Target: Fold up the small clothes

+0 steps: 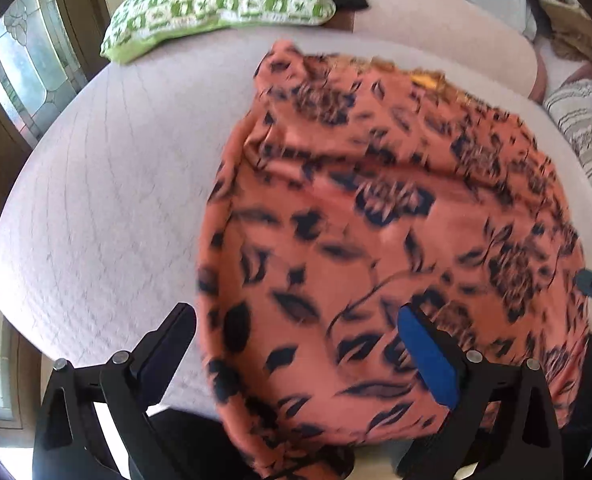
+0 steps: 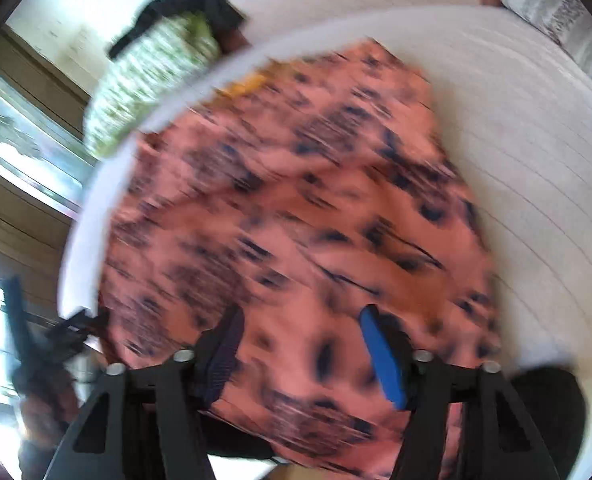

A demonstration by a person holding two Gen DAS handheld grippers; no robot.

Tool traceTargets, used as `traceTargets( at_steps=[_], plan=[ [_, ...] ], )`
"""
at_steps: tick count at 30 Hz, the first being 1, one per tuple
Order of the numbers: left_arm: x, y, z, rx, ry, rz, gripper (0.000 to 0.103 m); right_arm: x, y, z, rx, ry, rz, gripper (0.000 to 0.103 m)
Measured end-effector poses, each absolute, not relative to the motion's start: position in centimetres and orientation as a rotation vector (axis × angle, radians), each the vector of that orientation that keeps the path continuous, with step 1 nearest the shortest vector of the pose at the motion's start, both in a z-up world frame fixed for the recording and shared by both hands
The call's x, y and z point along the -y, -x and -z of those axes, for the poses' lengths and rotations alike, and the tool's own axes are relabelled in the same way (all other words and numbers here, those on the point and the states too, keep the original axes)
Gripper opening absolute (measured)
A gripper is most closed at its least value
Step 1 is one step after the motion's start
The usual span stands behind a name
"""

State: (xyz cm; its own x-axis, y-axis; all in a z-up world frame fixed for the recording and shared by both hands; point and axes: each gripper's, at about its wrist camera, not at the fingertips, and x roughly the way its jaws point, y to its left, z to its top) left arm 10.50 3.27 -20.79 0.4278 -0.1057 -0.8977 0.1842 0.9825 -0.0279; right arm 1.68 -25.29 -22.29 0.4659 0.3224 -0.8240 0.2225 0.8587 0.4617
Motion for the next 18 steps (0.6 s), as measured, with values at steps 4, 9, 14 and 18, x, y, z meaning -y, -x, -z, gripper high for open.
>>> traceTargets(
  at_steps=[4,9,14,18],
  plan=[
    [-0.5,-12.9,21.2,-1.096,-0.089,0.207,0.073,22.8,-4.8,25.0,-1.164,-0.582,-0.074,0.027],
    [1.0,-11.0,22.6,-1.056,-0.241,0.206,0.057,20.3,-4.0,25.8,-1.168,-0.479,-0.085,0.028],
    [1.2,-9.1,23.3,-1.029,-0.337,0.229,0.055,20.7,-1.1,26.8,-1.202,-0.569,-0.166,0.028],
    [0.5,-7.2,23.5,-1.045,-0.365,0.230,0.055,21.2,0.9,27.4,-1.220,-0.660,-0.212,0.025]
  ],
)
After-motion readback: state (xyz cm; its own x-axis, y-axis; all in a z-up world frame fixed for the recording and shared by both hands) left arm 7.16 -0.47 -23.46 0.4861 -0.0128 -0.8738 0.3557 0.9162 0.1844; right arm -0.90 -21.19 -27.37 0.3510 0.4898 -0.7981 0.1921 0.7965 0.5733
